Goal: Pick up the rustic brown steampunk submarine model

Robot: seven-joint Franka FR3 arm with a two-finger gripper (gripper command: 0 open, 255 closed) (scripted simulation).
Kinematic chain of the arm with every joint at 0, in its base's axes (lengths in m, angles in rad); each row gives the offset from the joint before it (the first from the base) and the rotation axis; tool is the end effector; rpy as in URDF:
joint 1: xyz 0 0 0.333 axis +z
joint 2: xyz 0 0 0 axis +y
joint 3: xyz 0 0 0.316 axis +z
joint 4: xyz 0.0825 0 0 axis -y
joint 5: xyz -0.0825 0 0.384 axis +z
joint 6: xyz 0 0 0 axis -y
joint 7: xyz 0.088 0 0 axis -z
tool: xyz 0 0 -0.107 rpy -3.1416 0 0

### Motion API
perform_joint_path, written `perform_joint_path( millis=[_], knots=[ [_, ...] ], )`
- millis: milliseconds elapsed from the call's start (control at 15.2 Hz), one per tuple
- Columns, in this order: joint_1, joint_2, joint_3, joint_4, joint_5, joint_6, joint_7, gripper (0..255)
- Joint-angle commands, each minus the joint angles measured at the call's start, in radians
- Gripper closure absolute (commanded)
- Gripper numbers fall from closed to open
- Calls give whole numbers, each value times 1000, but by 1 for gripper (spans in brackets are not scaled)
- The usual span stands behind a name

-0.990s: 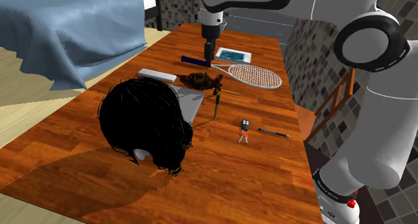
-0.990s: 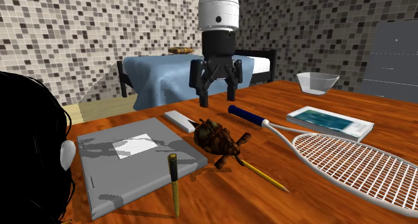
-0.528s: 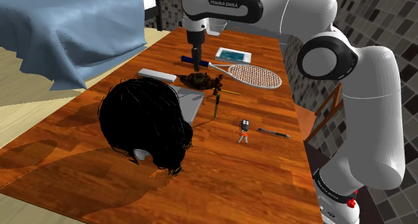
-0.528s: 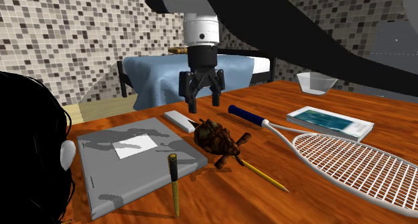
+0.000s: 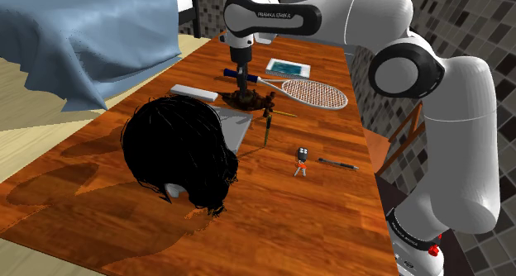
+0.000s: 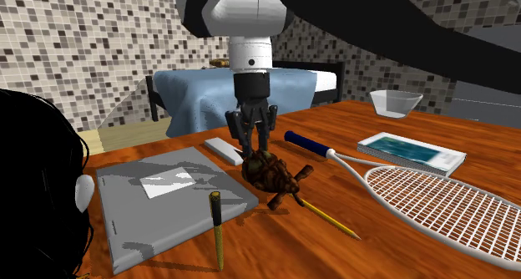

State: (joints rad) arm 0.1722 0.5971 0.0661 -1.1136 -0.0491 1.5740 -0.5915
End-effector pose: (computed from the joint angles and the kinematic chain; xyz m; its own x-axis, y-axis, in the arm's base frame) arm 0.6942 0.1501 0.4587 0.6713 0.7316 -0.1186 0.7299 -0.6804 -0.0658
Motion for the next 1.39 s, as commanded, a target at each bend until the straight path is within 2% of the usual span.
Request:
perform_joint_path(
  millis=[0,462,924,1320],
  knots=[
    [0,1,0,-3,0,1,0,255],
    [0,-1,0,-4,0,1,0,255],
    [4,25,0,133,-1,-110,-3,255],
    [11,81,-1,310,-3,-231,-5,255]
  ],
)
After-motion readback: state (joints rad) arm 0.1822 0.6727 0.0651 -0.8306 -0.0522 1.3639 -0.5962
